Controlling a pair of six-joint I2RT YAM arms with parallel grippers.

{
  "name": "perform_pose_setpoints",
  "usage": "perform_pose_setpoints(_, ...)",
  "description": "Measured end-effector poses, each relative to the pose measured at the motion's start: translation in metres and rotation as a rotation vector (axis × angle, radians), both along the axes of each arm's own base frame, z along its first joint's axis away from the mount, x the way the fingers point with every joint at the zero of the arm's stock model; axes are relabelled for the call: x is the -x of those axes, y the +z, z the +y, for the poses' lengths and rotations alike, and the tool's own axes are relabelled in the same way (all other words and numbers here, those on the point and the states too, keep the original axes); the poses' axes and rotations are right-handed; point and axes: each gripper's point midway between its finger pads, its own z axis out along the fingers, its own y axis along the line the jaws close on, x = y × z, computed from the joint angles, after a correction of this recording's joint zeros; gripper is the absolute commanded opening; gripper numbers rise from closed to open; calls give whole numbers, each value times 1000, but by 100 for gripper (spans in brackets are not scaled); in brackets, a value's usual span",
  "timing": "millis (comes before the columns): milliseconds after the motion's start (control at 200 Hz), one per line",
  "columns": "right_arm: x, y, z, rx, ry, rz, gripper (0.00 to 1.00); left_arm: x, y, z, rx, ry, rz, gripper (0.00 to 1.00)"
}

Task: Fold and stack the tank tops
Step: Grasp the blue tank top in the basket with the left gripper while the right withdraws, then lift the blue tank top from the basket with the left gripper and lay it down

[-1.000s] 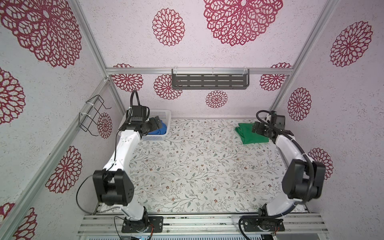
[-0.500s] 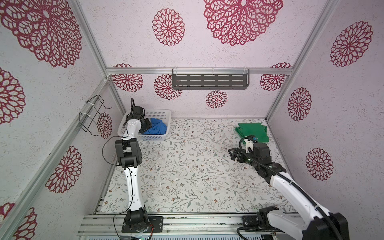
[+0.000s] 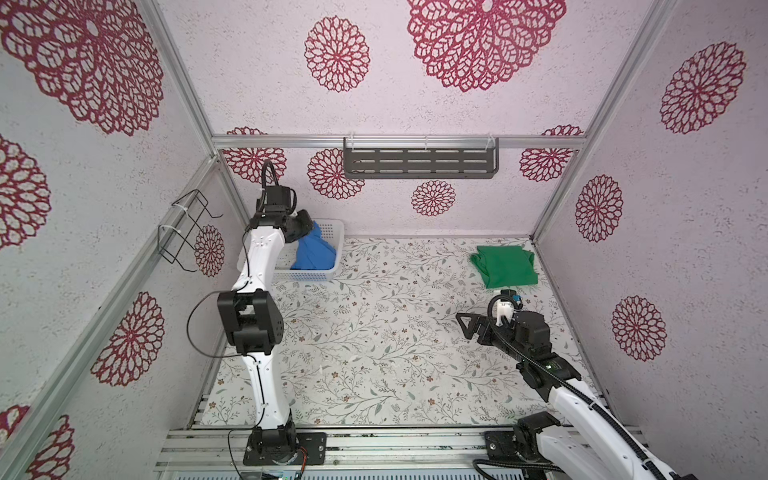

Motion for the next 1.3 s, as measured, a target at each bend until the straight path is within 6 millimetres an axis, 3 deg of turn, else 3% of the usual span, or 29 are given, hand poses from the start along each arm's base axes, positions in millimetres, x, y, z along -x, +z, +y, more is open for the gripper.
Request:
perform_pose_setpoints(90,-4,2,1,7,3,3,95,50,91,-33,-22,-64,-190,0)
perform_pose_setpoints(160,-7,3,2,12,5,12,95,90,138,-63,-40,-120,-296,0)
perform_pose_setpoints(235,-10,1,3,24,7,26,95,129,165,-100,-35,-212,-359,0)
perform_pose_setpoints(310,-15,0,3,47,6,46,95,156,167,-134,-16,-315,-364,0)
perform_pose_setpoints(400,-21,-2,-2,87,-21,75,95,171,140,-167,1,-416,-299,0)
perform_pose_setpoints(435,-24,-3,-5,103,-39,87,95,173,121,-180,12,-451,-260,0)
perform_pose_setpoints(485,-28,-3,-10,127,-71,101,95,172,90,-193,27,-486,-194,8)
perform_pose_setpoints(590,-29,-11,-20,162,-115,138,95,161,9,-216,41,-521,-23,28)
perform_pose_setpoints(666,-26,-21,-26,189,-133,177,95,142,-44,-230,44,-524,82,55)
perform_pose_setpoints(761,-20,-35,-31,226,-144,236,95,116,-98,-240,30,-512,172,79)
perform_pose_setpoints(856,-11,-45,-31,268,-141,279,94,101,-132,-235,6,-476,232,90)
perform_pose_setpoints(956,2,-51,-18,306,-90,300,93,93,-133,-220,-18,-428,224,89)
perform_pose_setpoints(1081,13,-57,-3,343,-33,311,91,102,-118,-195,-43,-366,186,73)
perform_pose_setpoints(1176,12,-66,-2,369,-29,332,90,136,-125,-173,-44,-324,210,54)
perform_pose_setpoints(1301,3,-78,-1,411,-38,372,89,204,-172,-163,-30,-313,333,34)
